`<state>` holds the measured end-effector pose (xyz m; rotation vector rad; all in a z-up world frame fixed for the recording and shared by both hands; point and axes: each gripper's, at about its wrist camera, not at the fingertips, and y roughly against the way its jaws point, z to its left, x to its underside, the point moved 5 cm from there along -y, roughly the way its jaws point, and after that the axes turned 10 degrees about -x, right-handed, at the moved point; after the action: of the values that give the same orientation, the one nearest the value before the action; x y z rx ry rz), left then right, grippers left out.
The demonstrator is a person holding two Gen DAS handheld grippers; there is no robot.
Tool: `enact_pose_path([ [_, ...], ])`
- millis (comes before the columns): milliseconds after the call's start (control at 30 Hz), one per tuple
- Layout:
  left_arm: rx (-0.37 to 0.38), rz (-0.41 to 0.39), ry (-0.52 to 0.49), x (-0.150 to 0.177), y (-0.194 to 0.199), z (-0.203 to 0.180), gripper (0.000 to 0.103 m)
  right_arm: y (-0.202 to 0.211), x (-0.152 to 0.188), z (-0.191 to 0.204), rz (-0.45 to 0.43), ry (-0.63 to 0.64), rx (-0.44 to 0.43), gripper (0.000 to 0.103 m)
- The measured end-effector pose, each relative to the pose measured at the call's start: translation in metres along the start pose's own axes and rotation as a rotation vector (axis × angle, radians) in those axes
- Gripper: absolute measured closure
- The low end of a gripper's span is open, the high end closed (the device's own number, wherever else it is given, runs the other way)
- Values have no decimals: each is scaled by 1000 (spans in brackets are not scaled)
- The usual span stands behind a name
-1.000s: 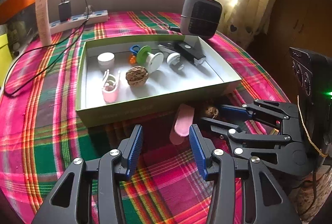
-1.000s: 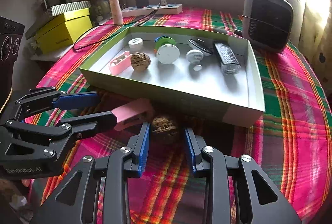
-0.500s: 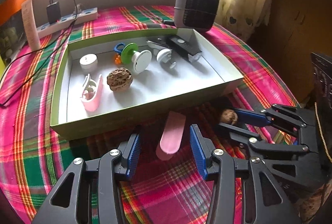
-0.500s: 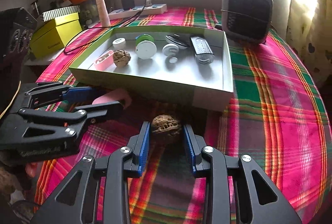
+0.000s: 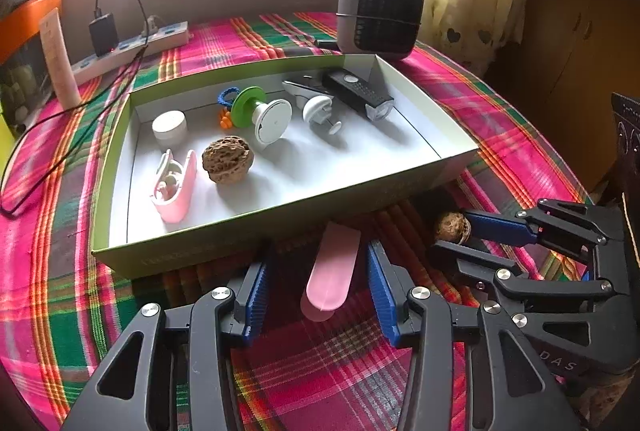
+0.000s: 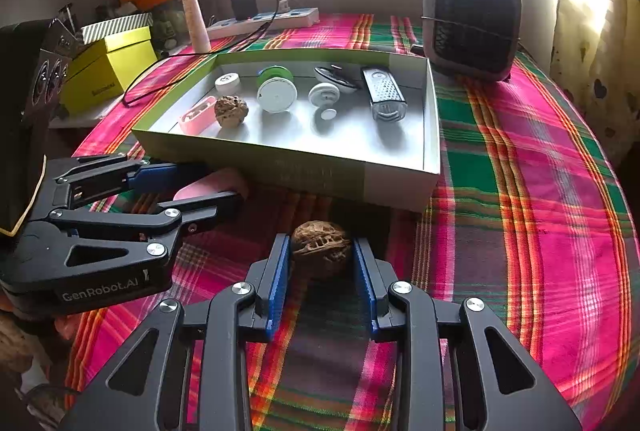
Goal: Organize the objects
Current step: 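Lift pink scoop and walnut and carry them over the tray with both tools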
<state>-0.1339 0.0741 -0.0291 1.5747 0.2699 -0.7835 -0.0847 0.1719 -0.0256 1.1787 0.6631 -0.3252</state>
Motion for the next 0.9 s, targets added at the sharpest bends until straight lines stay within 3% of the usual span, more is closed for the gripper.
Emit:
enact_pose_path([
  [100, -29, -3, -10, 0, 0, 1, 71, 0, 0, 0, 0, 0, -1, 70],
  [333, -41, -5, -16, 1, -1, 0, 74, 0, 1, 0, -1, -1, -1, 70],
  [500, -43, -3, -15, 1, -1, -1, 84, 0, 1, 0, 0, 1, -2, 70],
  [900, -34, 2, 4, 4, 1, 2, 87, 1, 1, 2, 0, -1, 3, 70],
])
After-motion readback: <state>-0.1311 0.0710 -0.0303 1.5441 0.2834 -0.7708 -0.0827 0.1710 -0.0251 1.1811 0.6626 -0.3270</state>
